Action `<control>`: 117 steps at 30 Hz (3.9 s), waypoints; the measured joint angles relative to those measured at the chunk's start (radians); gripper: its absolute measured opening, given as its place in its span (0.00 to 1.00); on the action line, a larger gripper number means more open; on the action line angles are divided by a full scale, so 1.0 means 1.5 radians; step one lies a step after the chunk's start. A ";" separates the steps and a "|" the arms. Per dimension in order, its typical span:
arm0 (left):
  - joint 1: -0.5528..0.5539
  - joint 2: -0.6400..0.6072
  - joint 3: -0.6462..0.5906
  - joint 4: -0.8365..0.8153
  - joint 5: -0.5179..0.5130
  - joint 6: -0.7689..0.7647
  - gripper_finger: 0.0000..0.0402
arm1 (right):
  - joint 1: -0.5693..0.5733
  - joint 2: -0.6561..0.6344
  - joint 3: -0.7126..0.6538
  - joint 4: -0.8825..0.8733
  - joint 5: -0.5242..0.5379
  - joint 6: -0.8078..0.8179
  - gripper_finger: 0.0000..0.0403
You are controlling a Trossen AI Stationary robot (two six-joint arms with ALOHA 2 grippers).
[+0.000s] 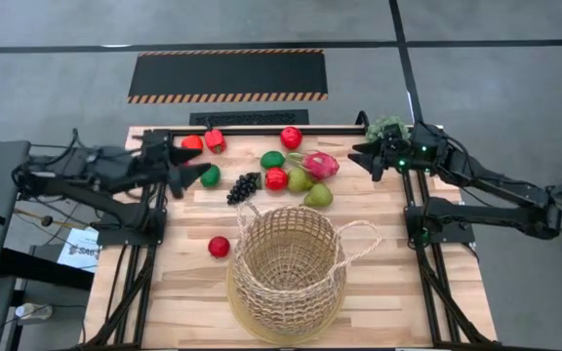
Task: Build produce basket
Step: Put the apple into the basket
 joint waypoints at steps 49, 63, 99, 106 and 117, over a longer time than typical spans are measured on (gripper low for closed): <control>0.739 0.370 -0.065 -0.332 0.172 0.031 0.82 | -0.002 0.076 0.001 -0.002 -0.003 0.002 0.65; 0.743 0.410 -0.065 -0.308 0.139 -0.126 0.81 | -0.002 0.076 0.001 -0.003 -0.005 0.001 0.65; 0.506 0.161 -0.176 -0.446 0.081 -0.451 0.89 | 0.020 0.076 0.001 -0.022 -0.006 -0.051 0.65; 0.564 0.161 -0.294 -0.305 0.112 -0.456 0.90 | 0.020 0.076 0.001 -0.022 -0.005 -0.051 0.65; 0.642 0.166 -0.315 -0.196 0.034 -0.507 0.90 | 0.020 0.076 0.001 -0.022 -0.003 -0.051 0.65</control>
